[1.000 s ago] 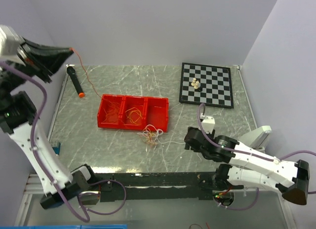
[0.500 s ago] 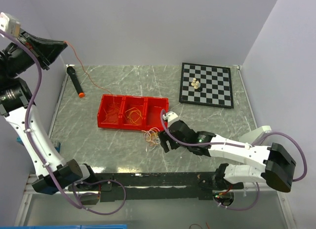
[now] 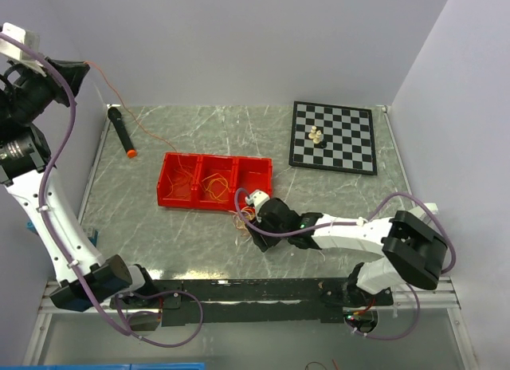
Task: Untangle the cables
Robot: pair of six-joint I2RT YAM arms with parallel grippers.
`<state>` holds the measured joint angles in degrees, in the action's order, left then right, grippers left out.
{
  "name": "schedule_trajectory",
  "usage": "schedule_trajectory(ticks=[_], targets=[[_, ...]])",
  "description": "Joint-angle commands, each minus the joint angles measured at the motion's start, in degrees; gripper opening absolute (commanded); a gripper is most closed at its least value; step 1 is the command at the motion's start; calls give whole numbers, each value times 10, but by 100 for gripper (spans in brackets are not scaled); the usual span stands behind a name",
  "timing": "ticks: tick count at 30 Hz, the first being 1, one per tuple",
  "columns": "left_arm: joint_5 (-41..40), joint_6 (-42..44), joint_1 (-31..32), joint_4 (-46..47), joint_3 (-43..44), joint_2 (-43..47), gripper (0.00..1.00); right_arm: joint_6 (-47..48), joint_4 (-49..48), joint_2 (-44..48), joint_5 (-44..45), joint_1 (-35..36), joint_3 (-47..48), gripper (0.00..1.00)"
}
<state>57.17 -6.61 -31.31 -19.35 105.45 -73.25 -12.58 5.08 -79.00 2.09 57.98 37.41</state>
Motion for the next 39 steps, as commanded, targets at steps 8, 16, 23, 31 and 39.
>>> schedule_trajectory(ticks=[8,16,23,31,39], targets=[[-79,59,-1,-20,11,-14,1,0,-47,-37,10,-4,-8,52],[-85,59,-1,-33,27,-22,1,-24,-82,-54,6,-1,-29,44],[-117,82,-1,-29,36,-20,1,-67,-16,-4,85,20,-20,0],[-275,-16,-25,51,43,-14,1,-262,191,283,358,21,-43,0],[-306,-97,-80,65,129,-43,1,-470,468,379,520,0,19,0]])
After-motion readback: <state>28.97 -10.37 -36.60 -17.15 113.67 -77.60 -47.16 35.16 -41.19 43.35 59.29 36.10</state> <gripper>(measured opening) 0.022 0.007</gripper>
